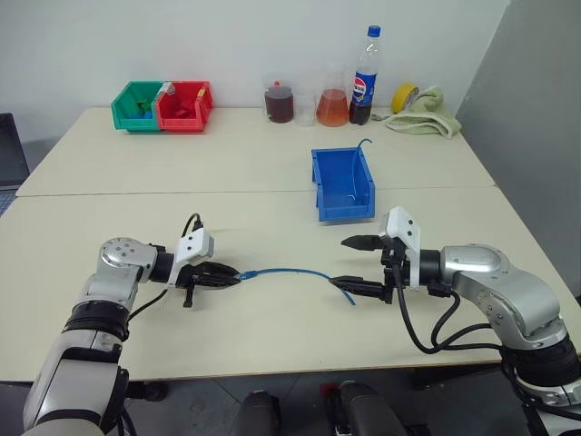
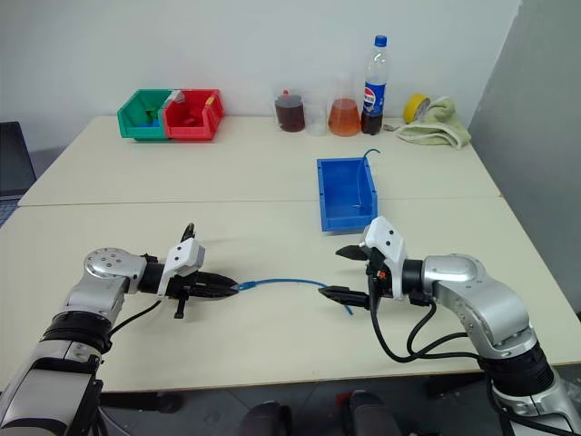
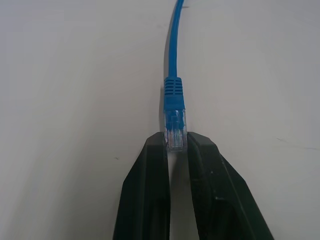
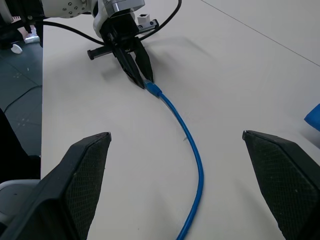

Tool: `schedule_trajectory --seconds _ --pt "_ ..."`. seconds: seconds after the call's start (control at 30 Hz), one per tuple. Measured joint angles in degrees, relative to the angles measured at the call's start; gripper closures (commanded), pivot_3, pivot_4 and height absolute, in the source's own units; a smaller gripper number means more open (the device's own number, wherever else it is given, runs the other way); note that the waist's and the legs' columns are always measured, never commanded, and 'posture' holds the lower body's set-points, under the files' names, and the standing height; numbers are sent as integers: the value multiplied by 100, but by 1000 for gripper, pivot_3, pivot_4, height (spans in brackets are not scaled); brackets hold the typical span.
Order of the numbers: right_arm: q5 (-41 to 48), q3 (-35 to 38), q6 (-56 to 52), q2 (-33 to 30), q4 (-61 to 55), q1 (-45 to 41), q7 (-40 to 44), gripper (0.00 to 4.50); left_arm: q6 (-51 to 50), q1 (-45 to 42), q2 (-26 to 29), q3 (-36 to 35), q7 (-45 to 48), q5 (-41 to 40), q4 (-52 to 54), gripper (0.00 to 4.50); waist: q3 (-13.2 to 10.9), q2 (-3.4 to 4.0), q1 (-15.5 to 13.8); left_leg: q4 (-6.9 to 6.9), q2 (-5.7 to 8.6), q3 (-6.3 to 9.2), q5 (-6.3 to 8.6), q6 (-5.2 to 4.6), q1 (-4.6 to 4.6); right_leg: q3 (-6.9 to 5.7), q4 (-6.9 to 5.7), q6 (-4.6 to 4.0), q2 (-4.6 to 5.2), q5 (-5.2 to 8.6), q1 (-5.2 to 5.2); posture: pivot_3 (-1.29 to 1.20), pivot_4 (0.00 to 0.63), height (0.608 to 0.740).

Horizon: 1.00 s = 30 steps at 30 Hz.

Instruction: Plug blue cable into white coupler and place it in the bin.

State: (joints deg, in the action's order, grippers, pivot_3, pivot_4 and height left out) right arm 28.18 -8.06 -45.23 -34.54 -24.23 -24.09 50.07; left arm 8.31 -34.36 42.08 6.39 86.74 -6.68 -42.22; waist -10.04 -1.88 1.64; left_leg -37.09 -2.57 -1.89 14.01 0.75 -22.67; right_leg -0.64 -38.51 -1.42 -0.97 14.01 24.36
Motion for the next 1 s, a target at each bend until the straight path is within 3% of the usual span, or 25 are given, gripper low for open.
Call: schedule_trajectory --seconds 0.2,0.4,0.57,0.7,0.87,1.0 --pt "-1 -4 45 -54 25 -1 7 0 -133 44 -27 -16 -136 -5 103 4255 0 0 -9 -7 0 0 -1 1 7 1 -14 0 0 0 -2 0 150 740" --pt "8 -4 44 -121 12 3 9 0 -1774 423 -26 -226 -351 -549 1336 4255 -2 -3 -6 -13 -1 3 -1 1 1 0 -19 0 0 1 1 0 150 740" --pt "282 83 -233 -163 -229 93 -12 0 -3873 760 -111 -962 -1137 -1773 3332 4255 -3 -4 -3 -11 -2 5 -1 2 -3 2 -17 0 2 2 2 0 150 740" --pt "804 403 -685 -181 -423 101 -61 0 -5175 989 -505 -1494 -2059 -2770 4546 4255 -4 -6 -3 -12 -1 4 -2 3 6 4 -18 1 4 2 -4 0 150 740" --pt "1577 952 -1424 208 -211 -147 -533 0 -6295 1038 -1097 -2091 -3222 -3881 5289 4255 -6 -10 16 -12 -2 3 -8 12 35 6 -33 1 2 2 -21 0 150 740" --pt "2433 1678 -2237 862 662 -777 -1234 0 -6837 1076 -1550 -2384 -4009 -4699 5589 4255 -7 -12 17 -10 -1 3 -16 20 42 9 -44 1 1 1 -24 0 150 740"
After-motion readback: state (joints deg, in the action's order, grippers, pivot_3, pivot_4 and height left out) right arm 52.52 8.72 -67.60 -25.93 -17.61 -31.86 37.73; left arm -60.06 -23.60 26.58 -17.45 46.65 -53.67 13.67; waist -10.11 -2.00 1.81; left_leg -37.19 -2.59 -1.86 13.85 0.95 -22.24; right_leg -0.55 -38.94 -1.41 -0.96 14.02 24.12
